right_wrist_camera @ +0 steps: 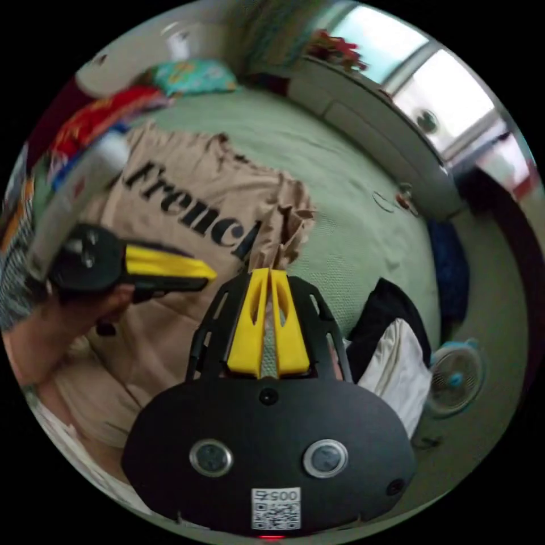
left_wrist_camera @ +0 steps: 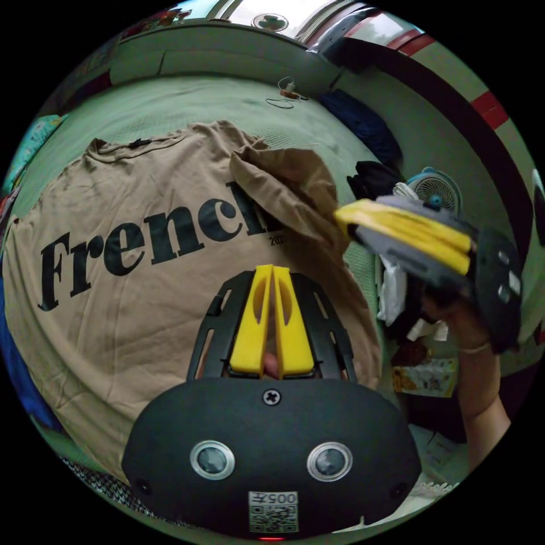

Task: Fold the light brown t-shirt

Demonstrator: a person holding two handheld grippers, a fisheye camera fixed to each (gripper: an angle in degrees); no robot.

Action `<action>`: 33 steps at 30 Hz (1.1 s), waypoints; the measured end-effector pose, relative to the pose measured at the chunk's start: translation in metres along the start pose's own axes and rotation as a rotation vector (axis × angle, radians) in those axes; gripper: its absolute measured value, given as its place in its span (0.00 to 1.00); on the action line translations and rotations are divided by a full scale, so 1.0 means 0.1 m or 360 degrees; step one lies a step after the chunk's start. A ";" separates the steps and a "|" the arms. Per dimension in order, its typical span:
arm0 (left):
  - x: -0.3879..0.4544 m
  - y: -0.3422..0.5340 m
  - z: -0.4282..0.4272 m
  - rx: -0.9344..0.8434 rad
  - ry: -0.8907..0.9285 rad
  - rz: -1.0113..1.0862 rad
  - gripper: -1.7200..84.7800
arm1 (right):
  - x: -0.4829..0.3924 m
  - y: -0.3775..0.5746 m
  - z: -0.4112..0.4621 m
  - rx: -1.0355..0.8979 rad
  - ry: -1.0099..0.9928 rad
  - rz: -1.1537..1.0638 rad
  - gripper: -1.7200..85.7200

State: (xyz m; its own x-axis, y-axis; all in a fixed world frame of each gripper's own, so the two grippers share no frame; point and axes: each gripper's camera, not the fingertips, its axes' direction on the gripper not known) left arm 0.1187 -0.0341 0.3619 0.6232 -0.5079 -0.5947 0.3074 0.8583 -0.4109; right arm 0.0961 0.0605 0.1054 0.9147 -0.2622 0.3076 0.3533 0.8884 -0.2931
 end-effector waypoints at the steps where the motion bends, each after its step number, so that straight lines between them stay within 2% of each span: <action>1: -0.01 0.00 -0.01 0.0001 0.0007 -0.0008 0.01 | -0.13 -0.01 0.11 -0.0063 -0.0004 -0.0063 0.00; 6: -0.08 -0.01 -0.06 0.0006 0.0014 -0.0043 0.01 | -0.26 -0.01 0.46 -0.0263 -0.0171 -0.0122 0.05; 12: -0.05 -0.02 -0.09 0.0008 0.0053 -0.0019 0.02 | 0.06 -0.07 0.19 -0.0227 -0.0248 -0.0086 0.11; 16: -0.03 -0.02 -0.11 0.0038 0.0183 -0.0003 0.03 | 0.52 -0.32 0.03 -0.0021 -0.0216 0.0113 0.12; 21: 0.08 -0.03 -0.06 0.0044 0.0271 0.0069 0.08 | 0.96 -0.83 0.45 -0.0081 -0.0299 0.0359 0.13; 29: 0.15 -0.03 0.01 -0.0055 0.0284 0.0068 0.08 | 1.32 -1.39 1.25 -0.0275 -0.0429 0.0678 0.11; 33: 0.16 -0.02 -0.01 -0.0038 0.0297 0.0064 0.07 | 1.33 -1.53 1.47 -0.0426 -0.0211 0.0607 0.03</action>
State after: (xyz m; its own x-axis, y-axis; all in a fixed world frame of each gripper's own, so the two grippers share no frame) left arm 0.1273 -0.0437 0.3523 0.4896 -0.4799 -0.7280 0.2664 0.8773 -0.3991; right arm 0.1345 -0.0548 0.3244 0.9621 0.1290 0.2402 0.0516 0.7790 -0.6249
